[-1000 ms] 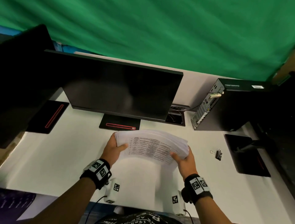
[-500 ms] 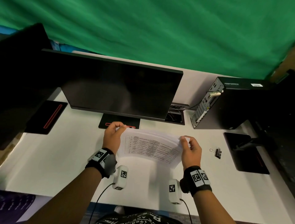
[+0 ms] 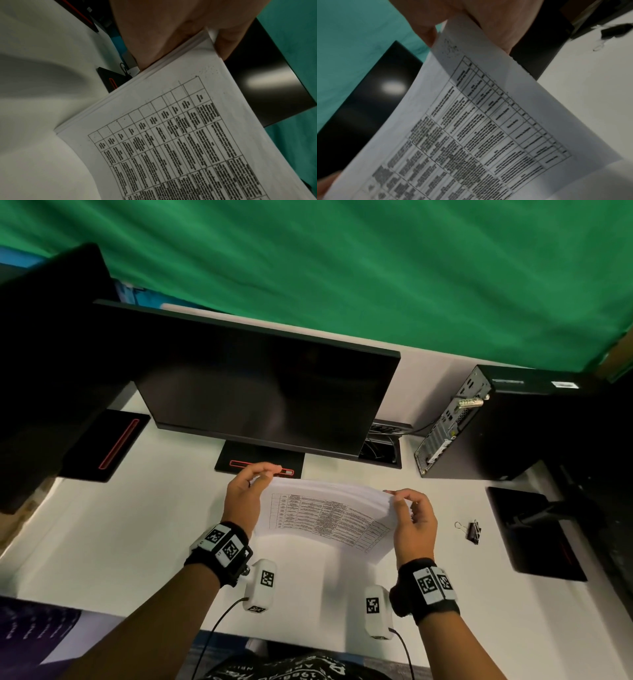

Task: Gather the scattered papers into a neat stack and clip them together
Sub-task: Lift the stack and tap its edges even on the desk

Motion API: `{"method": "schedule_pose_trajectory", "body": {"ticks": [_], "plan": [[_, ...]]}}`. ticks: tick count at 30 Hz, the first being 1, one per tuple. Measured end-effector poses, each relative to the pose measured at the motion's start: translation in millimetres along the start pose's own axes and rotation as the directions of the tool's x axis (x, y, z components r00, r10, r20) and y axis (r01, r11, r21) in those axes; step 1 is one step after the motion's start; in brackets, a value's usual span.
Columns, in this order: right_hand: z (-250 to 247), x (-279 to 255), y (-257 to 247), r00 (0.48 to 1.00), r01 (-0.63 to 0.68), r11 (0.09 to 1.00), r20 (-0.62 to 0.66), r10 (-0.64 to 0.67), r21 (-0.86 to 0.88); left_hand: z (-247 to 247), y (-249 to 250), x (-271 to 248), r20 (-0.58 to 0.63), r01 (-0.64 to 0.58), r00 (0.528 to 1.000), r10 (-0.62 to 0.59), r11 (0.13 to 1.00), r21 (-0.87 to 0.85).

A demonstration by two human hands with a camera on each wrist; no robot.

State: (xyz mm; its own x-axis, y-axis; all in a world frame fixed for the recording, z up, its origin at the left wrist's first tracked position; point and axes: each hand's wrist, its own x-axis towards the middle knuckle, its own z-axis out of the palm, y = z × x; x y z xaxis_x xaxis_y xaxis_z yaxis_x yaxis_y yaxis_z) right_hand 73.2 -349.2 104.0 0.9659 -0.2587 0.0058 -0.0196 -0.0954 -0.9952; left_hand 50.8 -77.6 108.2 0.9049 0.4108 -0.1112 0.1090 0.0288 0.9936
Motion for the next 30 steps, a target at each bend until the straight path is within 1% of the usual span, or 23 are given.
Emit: {"method": "schedule_pose_trajectory", "body": {"ticks": [1, 4, 8, 13, 16, 18, 20, 22, 24, 25, 27, 29, 30], "plan": [[0, 0, 1, 1.000, -0.011, 1.000, 0.009, 0.011, 0.013, 1, 0, -1, 0.004, -0.001, 1.000, 0.001, 1.000, -0.008], [-1, -2, 1, 1.000, -0.012, 0.999, 0.016, 0.012, -0.037, 2, 0, -2, -0.005, 0.003, 1.000, -0.003, 1.000, 0.022], [-2, 0, -2, 1.000, -0.021, 1.000, -0.018, 0.021, 0.021, 3, -1, -3, -0.020, 0.014, 1.000, -0.015, 0.997, -0.075], [-4, -3, 2, 0.998, -0.064, 0.998, 0.026, 0.064, 0.002, 5, -5, -6, -0.017, 0.010, 1.000, -0.011, 1.000, -0.025], [-3, -4, 4, 0.999, -0.041, 0.999, 0.023, 0.042, -0.011, 8, -3, -12, -0.003, 0.045, 0.999, -0.045, 0.999, -0.027], [-1, -5, 3, 1.000, -0.015, 1.000, 0.011, 0.015, -0.005, 8, -5, -13, 0.021, 0.039, 0.999, -0.038, 0.998, -0.046], [-4, -7, 2, 0.998, -0.025, 0.999, 0.054, 0.022, 0.046, 4, -7, -12, 0.057, 0.028, 0.998, -0.023, 0.996, -0.087], [-14, -8, 6, 0.986, -0.005, 0.997, 0.165, -0.008, 0.076, -2, -8, -8, 0.091, 0.043, 0.995, -0.034, 0.995, -0.089], [-25, -7, 16, 0.961, 0.006, 0.996, 0.273, -0.030, 0.087, -7, -9, -5, 0.087, 0.071, 0.994, -0.071, 0.997, 0.001], [-28, -7, 21, 0.951, -0.010, 0.996, 0.308, -0.018, 0.092, -8, -9, -4, 0.072, 0.087, 0.993, -0.091, 0.995, 0.054], [-30, -7, 26, 0.944, -0.045, 0.998, 0.330, 0.026, 0.049, -4, -11, -4, 0.062, 0.128, 0.989, -0.134, 0.987, 0.099], [-26, -8, 25, 0.951, -0.088, 0.996, 0.297, 0.085, 0.000, 0, -14, -5, 0.081, 0.152, 0.983, -0.162, 0.981, 0.119], [-23, -7, 23, 0.956, -0.115, 0.993, 0.272, 0.110, 0.003, 1, -14, -4, 0.085, 0.151, 0.983, -0.163, 0.980, 0.129]]}}
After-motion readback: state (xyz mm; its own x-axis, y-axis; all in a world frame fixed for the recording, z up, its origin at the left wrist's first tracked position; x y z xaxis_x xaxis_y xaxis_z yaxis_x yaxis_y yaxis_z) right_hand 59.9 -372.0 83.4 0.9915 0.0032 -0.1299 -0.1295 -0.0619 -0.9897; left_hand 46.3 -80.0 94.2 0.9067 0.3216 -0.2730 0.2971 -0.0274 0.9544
